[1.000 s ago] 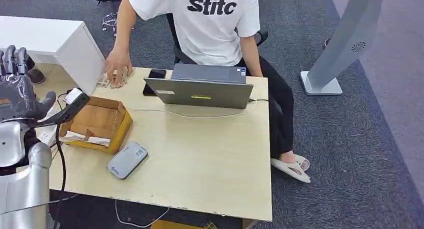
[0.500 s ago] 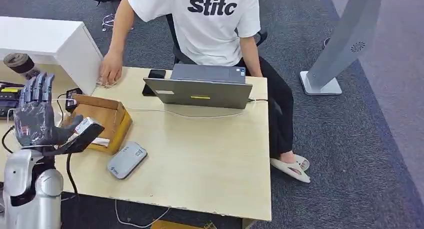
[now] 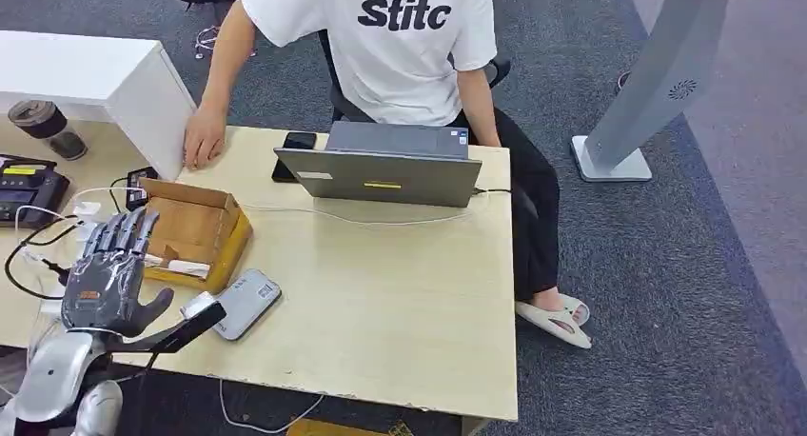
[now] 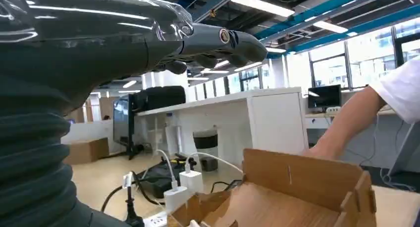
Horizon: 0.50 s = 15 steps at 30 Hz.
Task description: Pass the card to the sensor for recognition and then transmit it.
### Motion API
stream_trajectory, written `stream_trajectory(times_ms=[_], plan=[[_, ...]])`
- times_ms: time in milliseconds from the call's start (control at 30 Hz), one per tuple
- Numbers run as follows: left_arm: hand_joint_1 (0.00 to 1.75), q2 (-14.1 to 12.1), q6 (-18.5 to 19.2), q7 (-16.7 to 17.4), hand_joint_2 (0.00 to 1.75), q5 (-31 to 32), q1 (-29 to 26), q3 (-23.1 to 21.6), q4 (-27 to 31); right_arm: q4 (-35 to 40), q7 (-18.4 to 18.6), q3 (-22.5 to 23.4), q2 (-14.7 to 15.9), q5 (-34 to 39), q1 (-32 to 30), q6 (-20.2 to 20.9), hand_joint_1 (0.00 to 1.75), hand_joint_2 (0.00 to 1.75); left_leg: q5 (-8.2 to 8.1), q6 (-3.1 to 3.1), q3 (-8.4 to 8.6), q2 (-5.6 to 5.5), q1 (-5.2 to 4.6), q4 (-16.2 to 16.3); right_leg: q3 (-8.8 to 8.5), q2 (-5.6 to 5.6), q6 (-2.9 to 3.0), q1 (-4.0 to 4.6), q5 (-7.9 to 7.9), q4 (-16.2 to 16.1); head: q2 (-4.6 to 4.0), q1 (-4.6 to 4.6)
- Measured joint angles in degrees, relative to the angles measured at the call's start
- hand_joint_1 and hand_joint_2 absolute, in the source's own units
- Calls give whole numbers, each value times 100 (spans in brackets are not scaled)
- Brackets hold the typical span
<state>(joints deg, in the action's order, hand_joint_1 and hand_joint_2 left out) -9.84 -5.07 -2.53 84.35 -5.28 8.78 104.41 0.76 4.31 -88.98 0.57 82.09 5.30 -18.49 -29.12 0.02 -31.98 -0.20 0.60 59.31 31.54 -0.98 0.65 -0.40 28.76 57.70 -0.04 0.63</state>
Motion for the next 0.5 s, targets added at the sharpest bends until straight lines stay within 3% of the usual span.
stream_trajectory(times_ms=[300, 500], plan=[[0, -596, 208, 166, 175, 492, -161, -413, -26, -2, 0, -2, -2, 13, 3, 20, 0, 175, 1, 0, 2, 0, 1, 0, 0, 0, 0, 0, 0, 0, 0, -2], [0, -798, 232, 168, 175, 513, -151, -487, -70, 0, -24, -2, -2, -11, 3, 28, 0, 175, 0, 0, 1, 0, 1, 0, 0, 0, 0, 0, 0, 0, 0, -2]])
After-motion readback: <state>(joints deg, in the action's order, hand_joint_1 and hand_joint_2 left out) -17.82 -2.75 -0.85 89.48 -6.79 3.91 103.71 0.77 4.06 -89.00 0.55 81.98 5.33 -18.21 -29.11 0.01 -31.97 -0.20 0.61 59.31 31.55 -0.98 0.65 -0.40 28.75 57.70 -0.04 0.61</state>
